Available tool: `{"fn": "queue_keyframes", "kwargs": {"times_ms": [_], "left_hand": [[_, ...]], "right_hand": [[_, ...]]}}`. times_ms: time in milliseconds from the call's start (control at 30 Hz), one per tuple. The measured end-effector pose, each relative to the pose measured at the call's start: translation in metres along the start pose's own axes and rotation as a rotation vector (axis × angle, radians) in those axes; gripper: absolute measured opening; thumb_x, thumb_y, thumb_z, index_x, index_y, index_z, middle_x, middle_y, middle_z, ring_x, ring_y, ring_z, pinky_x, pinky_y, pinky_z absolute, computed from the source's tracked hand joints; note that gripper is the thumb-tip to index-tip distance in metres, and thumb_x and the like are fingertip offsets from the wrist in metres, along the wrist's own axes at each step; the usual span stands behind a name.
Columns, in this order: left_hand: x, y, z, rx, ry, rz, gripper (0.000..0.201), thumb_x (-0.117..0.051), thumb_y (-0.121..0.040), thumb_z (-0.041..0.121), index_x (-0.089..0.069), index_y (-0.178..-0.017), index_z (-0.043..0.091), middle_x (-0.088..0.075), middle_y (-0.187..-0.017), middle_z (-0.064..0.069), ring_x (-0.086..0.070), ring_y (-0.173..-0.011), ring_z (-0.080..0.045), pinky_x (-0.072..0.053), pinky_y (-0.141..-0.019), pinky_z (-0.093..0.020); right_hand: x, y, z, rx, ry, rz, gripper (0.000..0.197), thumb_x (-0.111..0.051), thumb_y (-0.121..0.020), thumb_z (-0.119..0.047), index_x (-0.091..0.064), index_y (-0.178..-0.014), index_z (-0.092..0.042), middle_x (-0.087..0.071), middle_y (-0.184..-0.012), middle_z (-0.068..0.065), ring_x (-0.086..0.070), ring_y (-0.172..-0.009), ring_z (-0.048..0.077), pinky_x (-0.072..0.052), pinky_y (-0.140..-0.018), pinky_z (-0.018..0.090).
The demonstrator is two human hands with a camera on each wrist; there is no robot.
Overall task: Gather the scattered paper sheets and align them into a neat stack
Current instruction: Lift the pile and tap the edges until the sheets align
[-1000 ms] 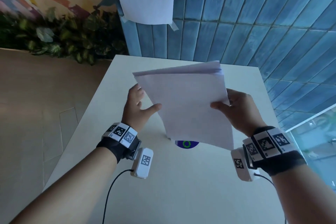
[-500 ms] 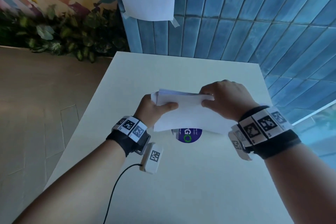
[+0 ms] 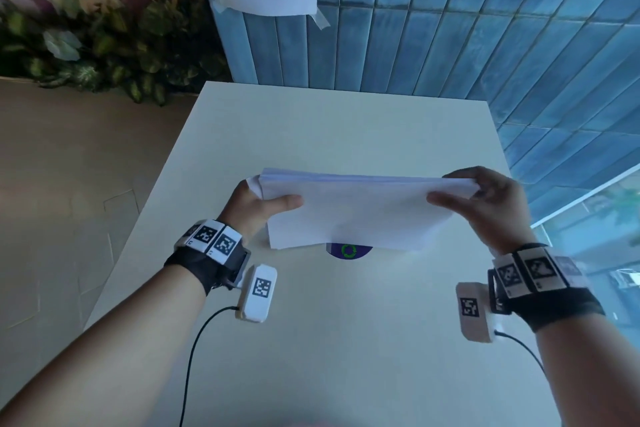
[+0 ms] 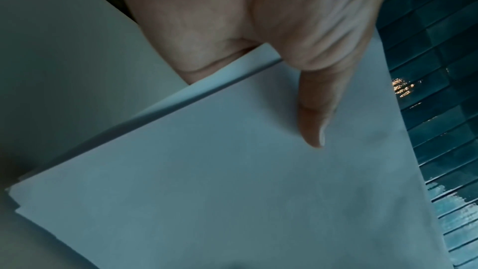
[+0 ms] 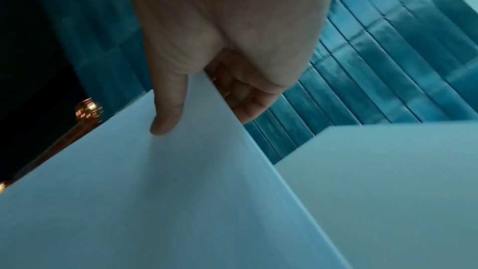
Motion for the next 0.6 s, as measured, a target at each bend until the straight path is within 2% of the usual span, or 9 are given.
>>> {"fn": "queue_keyframes", "kwargs": {"times_ms": [67, 133, 167, 267, 367, 500, 600], "left_hand": [[-0.002, 0.0, -0.001, 0.008, 0.026, 0.023, 0.049, -0.086, -0.049, 0.027, -0.072, -0.094, 0.012, -0.075, -0.097, -0.009, -0.071, -0.091, -0.026, -0.055, -0.084, -0.043], [-0.004, 0.0, -0.001, 0.009, 0.041, 0.048, 0.047, -0.085, -0.045, 0.024, -0.072, -0.09, 0.016, -0.075, -0.093, -0.008, -0.071, -0.089, -0.028, -0.054, -0.085, -0.048], [-0.005, 0.0, 0.0, 0.007, 0.045, 0.056, 0.048, -0.084, -0.043, 0.023, -0.071, -0.089, 0.017, -0.074, -0.092, -0.009, -0.07, -0.09, -0.03, -0.054, -0.085, -0.05], [-0.008, 0.001, 0.003, -0.023, 0.033, 0.061, 0.048, -0.083, -0.043, 0.022, -0.07, -0.089, 0.019, -0.072, -0.095, -0.012, -0.068, -0.094, -0.035, -0.053, -0.085, -0.052], [-0.01, 0.003, 0.007, -0.063, 0.062, 0.099, 0.042, -0.083, -0.046, 0.017, -0.07, -0.086, 0.023, -0.071, -0.091, -0.007, -0.067, -0.089, -0.028, -0.053, -0.081, -0.046], [-0.008, 0.002, 0.01, -0.132, 0.012, 0.139, 0.033, -0.079, -0.055, 0.008, -0.066, -0.084, 0.018, -0.067, -0.087, -0.007, -0.064, -0.083, -0.024, -0.051, -0.078, -0.041], [-0.007, 0.002, 0.008, -0.156, -0.027, 0.184, 0.048, -0.082, -0.05, 0.015, -0.06, -0.094, 0.02, -0.065, -0.091, 0.004, -0.062, -0.087, -0.016, -0.05, -0.081, -0.036]], "right_hand": [[-0.007, 0.001, 0.013, -0.073, -0.166, -0.008, 0.032, -0.087, -0.062, -0.007, -0.069, -0.083, -0.022, -0.071, -0.066, -0.007, -0.063, -0.059, 0.008, -0.052, -0.062, 0.022], [-0.016, 0.002, 0.02, -0.097, -0.207, -0.036, 0.036, -0.085, -0.063, -0.002, -0.067, -0.087, -0.022, -0.071, -0.082, 0.0, -0.066, -0.074, 0.017, -0.054, -0.072, 0.034], [-0.019, 0.002, 0.022, -0.092, -0.198, -0.048, 0.036, -0.085, -0.064, -0.001, -0.067, -0.088, -0.022, -0.071, -0.086, -0.001, -0.066, -0.078, 0.017, -0.054, -0.074, 0.036], [-0.027, -0.001, 0.019, -0.076, -0.18, -0.062, 0.028, -0.083, -0.067, -0.002, -0.067, -0.087, -0.012, -0.067, -0.078, -0.01, -0.064, -0.074, 0.011, -0.051, -0.07, 0.031], [-0.028, -0.003, 0.014, -0.049, -0.202, -0.06, 0.025, -0.082, -0.068, 0.0, -0.064, -0.083, -0.006, -0.065, -0.069, -0.011, -0.062, -0.069, 0.012, -0.049, -0.066, 0.03], [-0.024, -0.005, 0.009, -0.018, -0.249, -0.047, 0.027, -0.083, -0.068, -0.003, -0.063, -0.079, -0.017, -0.067, -0.079, 0.002, -0.064, -0.074, 0.018, -0.05, -0.068, 0.032], [-0.025, -0.003, 0.018, -0.04, -0.226, -0.028, 0.043, -0.088, -0.062, -0.01, -0.063, -0.094, -0.025, -0.068, -0.096, 0.002, -0.065, -0.088, 0.019, -0.052, -0.076, 0.034]]}}
Point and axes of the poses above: each hand's wrist, its own y-axis away from the middle knuckle, its own x-axis out of the back of the hand, z = x × y, the point moved 1 cm from there along -y, towards the middle knuckle
